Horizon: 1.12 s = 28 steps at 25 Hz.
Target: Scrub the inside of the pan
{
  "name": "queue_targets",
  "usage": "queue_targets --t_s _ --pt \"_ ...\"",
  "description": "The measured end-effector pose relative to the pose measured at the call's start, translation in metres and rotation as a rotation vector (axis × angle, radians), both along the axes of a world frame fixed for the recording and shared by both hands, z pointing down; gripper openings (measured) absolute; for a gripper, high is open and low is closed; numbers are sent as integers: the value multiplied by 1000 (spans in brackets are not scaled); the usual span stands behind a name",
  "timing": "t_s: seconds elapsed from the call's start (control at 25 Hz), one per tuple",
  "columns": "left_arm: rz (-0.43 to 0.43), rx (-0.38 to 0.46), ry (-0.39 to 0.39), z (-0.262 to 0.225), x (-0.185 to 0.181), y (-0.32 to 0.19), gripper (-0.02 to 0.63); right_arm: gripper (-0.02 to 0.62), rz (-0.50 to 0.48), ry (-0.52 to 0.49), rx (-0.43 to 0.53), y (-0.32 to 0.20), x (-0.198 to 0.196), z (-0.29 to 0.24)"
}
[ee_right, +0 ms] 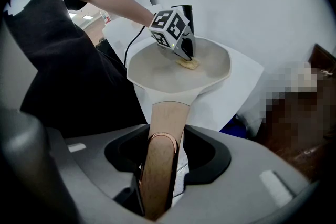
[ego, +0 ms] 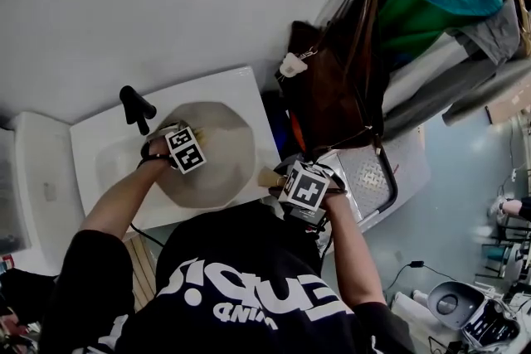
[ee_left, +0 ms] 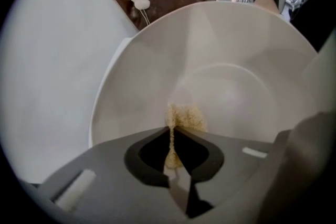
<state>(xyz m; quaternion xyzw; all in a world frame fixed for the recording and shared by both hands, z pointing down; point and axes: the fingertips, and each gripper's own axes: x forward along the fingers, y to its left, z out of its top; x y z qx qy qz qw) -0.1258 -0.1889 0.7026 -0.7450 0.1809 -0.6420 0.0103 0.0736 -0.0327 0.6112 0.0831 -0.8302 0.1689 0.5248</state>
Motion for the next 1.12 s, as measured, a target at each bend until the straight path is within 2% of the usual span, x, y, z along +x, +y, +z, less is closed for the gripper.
queue_targets --t_s 0.2,0.36,0.56,0.8,1.0,1.12 --pt "-6 -131 -20 -1 -14 33 20 198 2 -4 -3 1 -1 0" --pt "-13 -161 -17 -1 -18 53 20 198 2 -11 -4 0 -2 -1" --pt "25 -229 -18 -2 -12 79 20 198 -7 -5 3 -1 -1 -3" --pt "9 -401 49 -4 8 113 20 198 2 -16 6 -1 -2 -1" --pt "20 -427 72 -6 25 127 21 198 -2 -13 5 -3 -1 -1" --pt "30 -425 128 -6 43 129 21 198 1 -17 12 -4 -2 -2"
